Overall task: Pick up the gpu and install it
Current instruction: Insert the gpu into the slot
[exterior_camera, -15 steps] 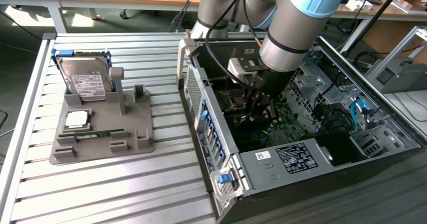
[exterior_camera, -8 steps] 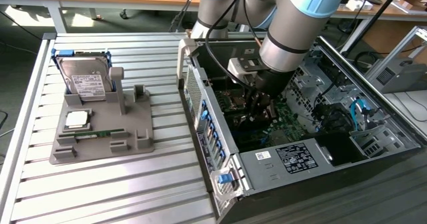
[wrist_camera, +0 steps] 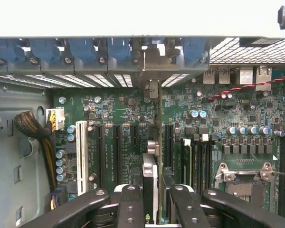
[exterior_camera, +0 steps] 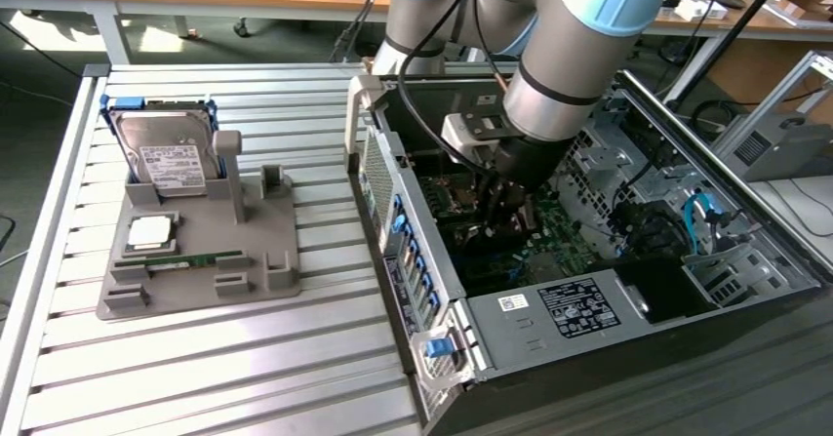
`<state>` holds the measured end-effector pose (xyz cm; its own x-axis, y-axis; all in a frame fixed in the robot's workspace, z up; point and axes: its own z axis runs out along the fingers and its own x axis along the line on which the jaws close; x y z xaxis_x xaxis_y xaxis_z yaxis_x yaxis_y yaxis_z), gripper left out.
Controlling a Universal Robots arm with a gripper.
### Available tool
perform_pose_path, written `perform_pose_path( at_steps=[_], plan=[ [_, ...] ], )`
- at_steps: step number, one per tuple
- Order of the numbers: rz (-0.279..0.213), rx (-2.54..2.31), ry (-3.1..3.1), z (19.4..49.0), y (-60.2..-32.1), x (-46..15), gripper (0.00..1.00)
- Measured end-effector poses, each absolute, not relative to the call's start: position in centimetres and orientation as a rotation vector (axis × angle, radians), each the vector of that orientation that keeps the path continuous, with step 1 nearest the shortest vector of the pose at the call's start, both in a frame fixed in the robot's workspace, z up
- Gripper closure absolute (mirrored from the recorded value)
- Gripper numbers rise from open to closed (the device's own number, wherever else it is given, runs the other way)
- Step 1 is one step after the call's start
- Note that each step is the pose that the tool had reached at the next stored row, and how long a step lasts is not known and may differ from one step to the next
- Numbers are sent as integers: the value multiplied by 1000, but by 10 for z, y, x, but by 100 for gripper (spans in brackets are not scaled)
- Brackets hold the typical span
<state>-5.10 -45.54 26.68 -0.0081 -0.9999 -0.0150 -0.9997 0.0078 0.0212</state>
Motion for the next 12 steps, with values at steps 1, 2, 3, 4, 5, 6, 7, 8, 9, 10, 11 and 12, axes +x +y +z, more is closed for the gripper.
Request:
perform_pose_path(
  at_steps=[1, 2, 3, 4, 5, 6, 7, 8, 9, 10, 11, 12],
  plan=[
    [-43, 2209, -2229, 267, -455, -51, 73],
    [-59, 2214, -2239, 267, -456, -51, 73],
    [-83, 2224, -2248, 267, -456, -51, 73],
    [-88, 2226, -2250, 267, -456, -51, 73],
    [-89, 2227, -2251, 267, -457, -51, 73],
    [-89, 2227, -2251, 267, -459, -51, 73],
    [-89, 2227, -2251, 267, -459, -51, 73],
    [-88, 2226, -2251, 267, -460, -51, 73],
    [-84, 2225, -2250, 267, -460, -51, 73],
    [-82, 2224, -2248, 267, -460, -51, 73],
    [-82, 2224, -2248, 267, -460, -51, 73],
    [-82, 2224, -2248, 267, -460, -51, 73]
  ],
)
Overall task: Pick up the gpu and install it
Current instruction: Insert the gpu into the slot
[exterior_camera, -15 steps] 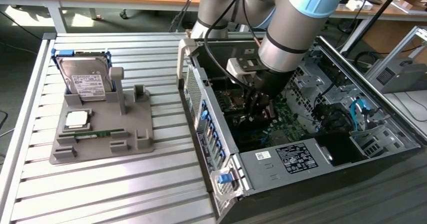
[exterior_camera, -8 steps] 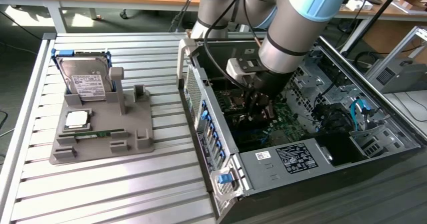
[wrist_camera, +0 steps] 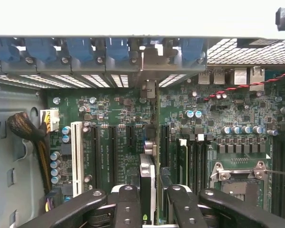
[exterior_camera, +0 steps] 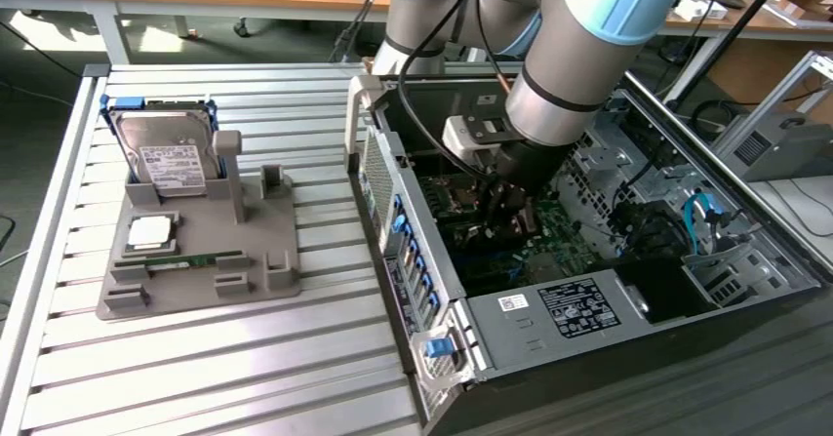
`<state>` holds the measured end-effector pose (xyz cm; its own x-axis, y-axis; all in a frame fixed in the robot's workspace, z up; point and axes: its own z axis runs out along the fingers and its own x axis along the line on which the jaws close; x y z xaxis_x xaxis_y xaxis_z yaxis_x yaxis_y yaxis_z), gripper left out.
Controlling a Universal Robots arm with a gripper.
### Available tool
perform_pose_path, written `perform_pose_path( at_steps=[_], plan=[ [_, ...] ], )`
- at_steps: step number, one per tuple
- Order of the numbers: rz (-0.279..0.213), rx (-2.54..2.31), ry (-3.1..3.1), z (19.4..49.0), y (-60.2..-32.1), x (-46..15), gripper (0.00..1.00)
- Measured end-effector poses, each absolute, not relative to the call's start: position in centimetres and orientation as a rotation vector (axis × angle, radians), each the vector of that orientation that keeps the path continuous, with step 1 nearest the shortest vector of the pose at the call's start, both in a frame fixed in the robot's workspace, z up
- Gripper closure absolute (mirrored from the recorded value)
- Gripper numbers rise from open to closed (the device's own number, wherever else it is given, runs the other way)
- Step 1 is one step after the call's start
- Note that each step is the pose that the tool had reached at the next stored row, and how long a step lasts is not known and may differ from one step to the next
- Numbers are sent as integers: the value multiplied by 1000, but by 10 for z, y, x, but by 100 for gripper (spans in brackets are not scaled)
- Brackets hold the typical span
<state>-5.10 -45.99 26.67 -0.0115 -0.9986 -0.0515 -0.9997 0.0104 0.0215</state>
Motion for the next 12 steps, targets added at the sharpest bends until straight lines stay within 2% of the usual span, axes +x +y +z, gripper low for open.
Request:
perform_pose_path(
  at_steps=[12],
  plan=[
    [69, -2199, 2223, 267, -460, -51, 73]
  ],
)
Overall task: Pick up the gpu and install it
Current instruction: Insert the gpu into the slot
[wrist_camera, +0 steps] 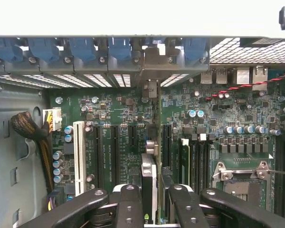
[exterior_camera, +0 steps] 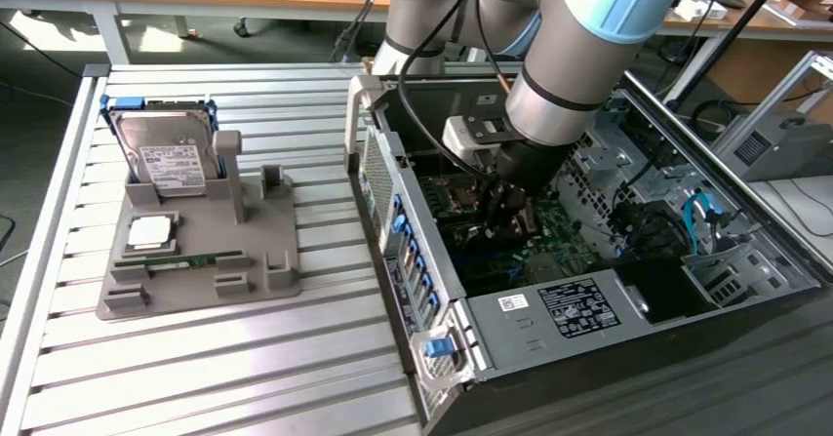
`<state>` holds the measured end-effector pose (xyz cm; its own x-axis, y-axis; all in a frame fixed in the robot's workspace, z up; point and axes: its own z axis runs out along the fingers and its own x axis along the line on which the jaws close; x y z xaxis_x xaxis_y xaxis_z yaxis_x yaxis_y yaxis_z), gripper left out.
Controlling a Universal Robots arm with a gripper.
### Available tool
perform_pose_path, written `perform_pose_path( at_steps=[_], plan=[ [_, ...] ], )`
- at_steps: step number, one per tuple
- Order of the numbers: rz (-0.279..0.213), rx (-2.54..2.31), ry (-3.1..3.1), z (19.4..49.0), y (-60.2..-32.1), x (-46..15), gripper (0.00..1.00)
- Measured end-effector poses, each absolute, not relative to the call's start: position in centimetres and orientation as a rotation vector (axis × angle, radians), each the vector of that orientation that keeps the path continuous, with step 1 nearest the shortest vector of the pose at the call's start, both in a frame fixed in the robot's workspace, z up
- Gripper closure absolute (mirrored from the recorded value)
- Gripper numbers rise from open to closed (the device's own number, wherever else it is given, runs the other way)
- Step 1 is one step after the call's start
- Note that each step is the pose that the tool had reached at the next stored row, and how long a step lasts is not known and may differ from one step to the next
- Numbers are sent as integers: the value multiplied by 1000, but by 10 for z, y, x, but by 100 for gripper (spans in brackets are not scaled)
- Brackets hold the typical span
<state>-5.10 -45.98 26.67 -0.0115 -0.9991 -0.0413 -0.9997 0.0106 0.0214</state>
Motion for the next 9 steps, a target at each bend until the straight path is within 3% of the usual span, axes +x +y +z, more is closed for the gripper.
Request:
perform_pose_path(
  at_steps=[9],
  plan=[
    [46, -2209, 2234, 266, -460, -51, 73]
  ],
)
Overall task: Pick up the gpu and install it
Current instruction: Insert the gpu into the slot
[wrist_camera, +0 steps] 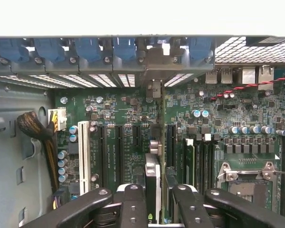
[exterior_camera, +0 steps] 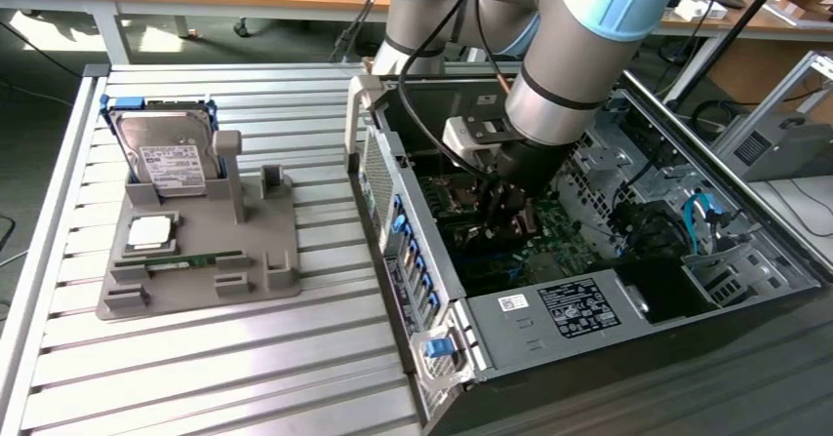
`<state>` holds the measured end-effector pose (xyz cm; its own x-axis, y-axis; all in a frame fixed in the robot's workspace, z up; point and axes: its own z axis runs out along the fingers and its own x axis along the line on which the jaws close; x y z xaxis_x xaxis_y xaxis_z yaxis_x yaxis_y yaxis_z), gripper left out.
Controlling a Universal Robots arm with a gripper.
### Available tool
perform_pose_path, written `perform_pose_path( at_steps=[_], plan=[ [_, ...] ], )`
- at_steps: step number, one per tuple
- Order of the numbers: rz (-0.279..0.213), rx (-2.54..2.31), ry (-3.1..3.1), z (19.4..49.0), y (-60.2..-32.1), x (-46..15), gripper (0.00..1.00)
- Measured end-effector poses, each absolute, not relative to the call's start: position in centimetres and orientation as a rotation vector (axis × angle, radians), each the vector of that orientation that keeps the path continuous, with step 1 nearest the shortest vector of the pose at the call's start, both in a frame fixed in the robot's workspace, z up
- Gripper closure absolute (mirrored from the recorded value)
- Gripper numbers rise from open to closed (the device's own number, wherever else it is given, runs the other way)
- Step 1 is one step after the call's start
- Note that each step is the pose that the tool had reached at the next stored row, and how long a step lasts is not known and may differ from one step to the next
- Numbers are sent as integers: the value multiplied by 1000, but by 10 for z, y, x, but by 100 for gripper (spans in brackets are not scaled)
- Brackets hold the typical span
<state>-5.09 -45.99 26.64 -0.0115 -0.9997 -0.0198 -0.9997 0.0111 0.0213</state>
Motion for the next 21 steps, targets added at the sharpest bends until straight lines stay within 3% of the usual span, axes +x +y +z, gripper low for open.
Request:
perform_pose_path(
  at_steps=[21],
  plan=[
    [-42, 2207, -2232, 261, -460, -51, 73]
  ],
)
